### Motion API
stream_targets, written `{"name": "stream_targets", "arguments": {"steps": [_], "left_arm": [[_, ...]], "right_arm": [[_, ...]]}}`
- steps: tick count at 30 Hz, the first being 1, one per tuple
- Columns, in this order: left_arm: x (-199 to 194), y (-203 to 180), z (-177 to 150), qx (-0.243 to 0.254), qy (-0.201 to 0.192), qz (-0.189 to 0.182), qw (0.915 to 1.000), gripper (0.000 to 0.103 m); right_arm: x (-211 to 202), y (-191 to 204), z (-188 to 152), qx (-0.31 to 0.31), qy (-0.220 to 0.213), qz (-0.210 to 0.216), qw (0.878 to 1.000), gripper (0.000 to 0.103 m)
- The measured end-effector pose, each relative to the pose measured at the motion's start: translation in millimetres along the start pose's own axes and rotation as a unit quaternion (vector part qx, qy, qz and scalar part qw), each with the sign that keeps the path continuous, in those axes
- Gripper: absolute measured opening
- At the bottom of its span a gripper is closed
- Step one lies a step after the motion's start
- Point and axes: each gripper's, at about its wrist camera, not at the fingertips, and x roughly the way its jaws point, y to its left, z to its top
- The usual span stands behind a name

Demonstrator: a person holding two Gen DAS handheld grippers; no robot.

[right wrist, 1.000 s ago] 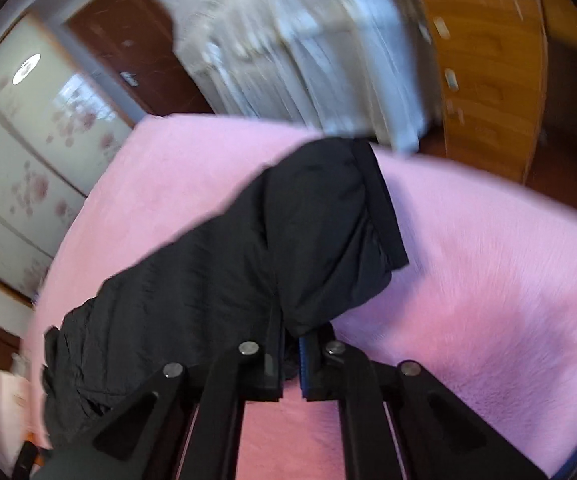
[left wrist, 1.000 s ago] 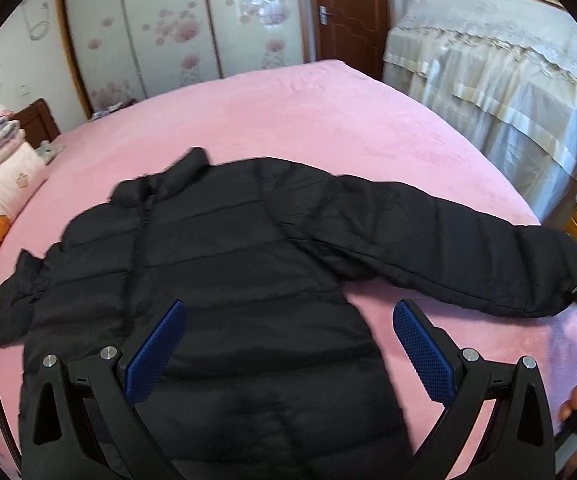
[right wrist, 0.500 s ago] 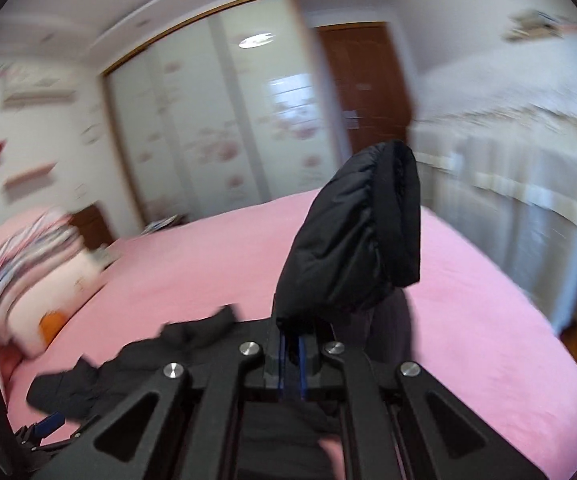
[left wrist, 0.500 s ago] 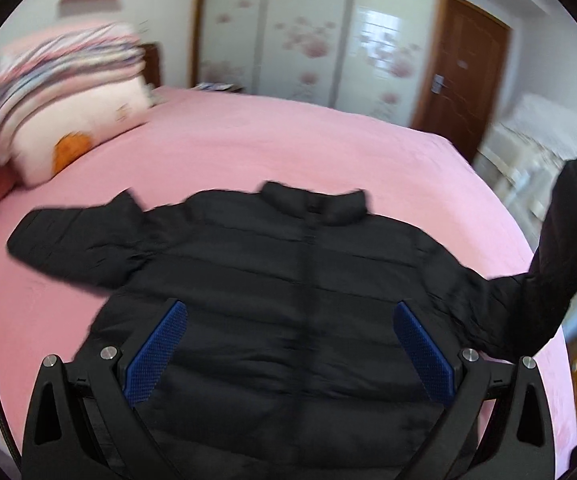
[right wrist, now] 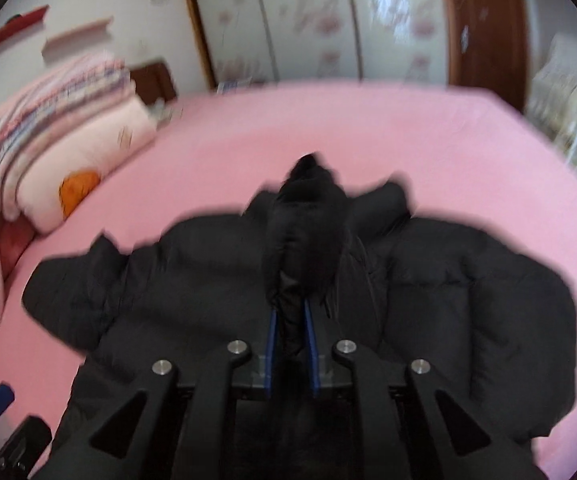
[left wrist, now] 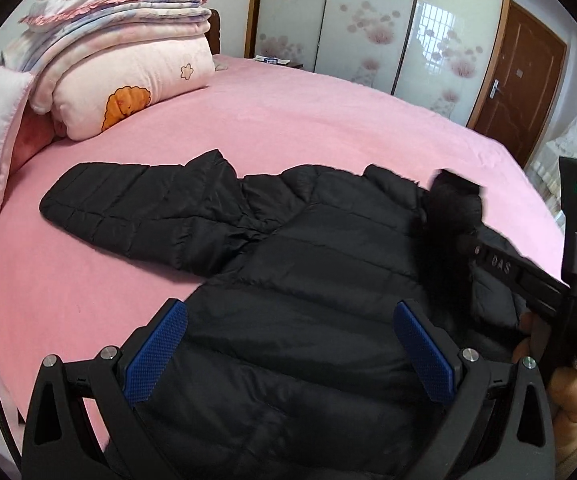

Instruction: Fold large clothes

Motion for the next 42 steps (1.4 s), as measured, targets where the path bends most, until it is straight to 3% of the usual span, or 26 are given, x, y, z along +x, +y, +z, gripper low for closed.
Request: {"name": "stream_targets", "arguments": {"steps": [3, 8, 12, 15, 18, 21, 24, 25, 26, 27, 28, 29, 33, 35, 36, 39, 42], "left_arm": [[14, 1, 6, 0.009, 0.008, -0.016, 0.9998, 0.102], [48, -16, 25, 0.021, 0.041, -0.085, 0.9953, 0.102], [79, -41, 46, 0.033, 0.068, -0.134, 0.9881, 0.102], [110, -57, 55, 0.041, 0.099, -0.131, 0.9857, 0.102], [147, -70, 61, 0.052, 0.14, -0.117, 0.9818, 0.1], [179, -79, 61, 0.06, 0.183, -0.115, 0.9744, 0.088], [193, -85, 64, 0.058, 0.192, -0.113, 0.9732, 0.08], [195, -88, 65, 0.058, 0.194, -0.115, 0.9725, 0.068], [197, -91, 66, 0.058, 0.198, -0.118, 0.9714, 0.051], [197, -95, 67, 0.06, 0.203, -0.124, 0.9693, 0.041], [197, -99, 68, 0.062, 0.206, -0.127, 0.9684, 0.022], [196, -103, 69, 0.065, 0.205, -0.126, 0.9684, 0.01], [180, -114, 73, 0.091, 0.158, -0.072, 0.9806, 0.005], [171, -106, 75, 0.068, 0.14, -0.07, 0.9854, 0.004], [166, -99, 75, 0.049, 0.13, -0.069, 0.9878, 0.004], [165, -79, 65, 0.039, 0.133, -0.049, 0.9891, 0.004], [179, -74, 50, 0.045, 0.155, -0.033, 0.9863, 0.005]], "right_arm": [[-2, -7, -16, 0.016, 0.009, 0.002, 1.0, 0.036], [-51, -33, -24, 0.055, -0.023, 0.041, 0.997, 0.037], [-102, -69, -36, 0.059, -0.071, 0.036, 0.995, 0.045], [-125, -104, -51, 0.059, -0.081, 0.004, 0.995, 0.048], [-127, -140, -66, 0.057, -0.032, -0.037, 0.997, 0.049], [-120, -171, -81, 0.065, 0.012, -0.056, 0.996, 0.049], [-108, -191, -92, 0.077, 0.041, -0.058, 0.995, 0.049], [-101, -194, -95, 0.078, 0.049, -0.056, 0.994, 0.049], [-93, -196, -97, 0.078, 0.057, -0.055, 0.994, 0.049], [-87, -195, -99, 0.076, 0.063, -0.056, 0.994, 0.049], [-78, -194, -101, 0.073, 0.073, -0.056, 0.993, 0.049], [-73, -193, -103, 0.07, 0.078, -0.056, 0.993, 0.049], [-51, -186, -101, 0.066, 0.075, -0.108, 0.989, 0.048], [-48, -184, -95, 0.07, 0.06, -0.125, 0.988, 0.043], [-49, -182, -91, 0.067, 0.049, -0.13, 0.988, 0.036], [-52, -174, -83, 0.049, 0.026, -0.145, 0.988, 0.033], [-35, -172, -87, 0.042, 0.059, -0.166, 0.983, 0.033]]}}
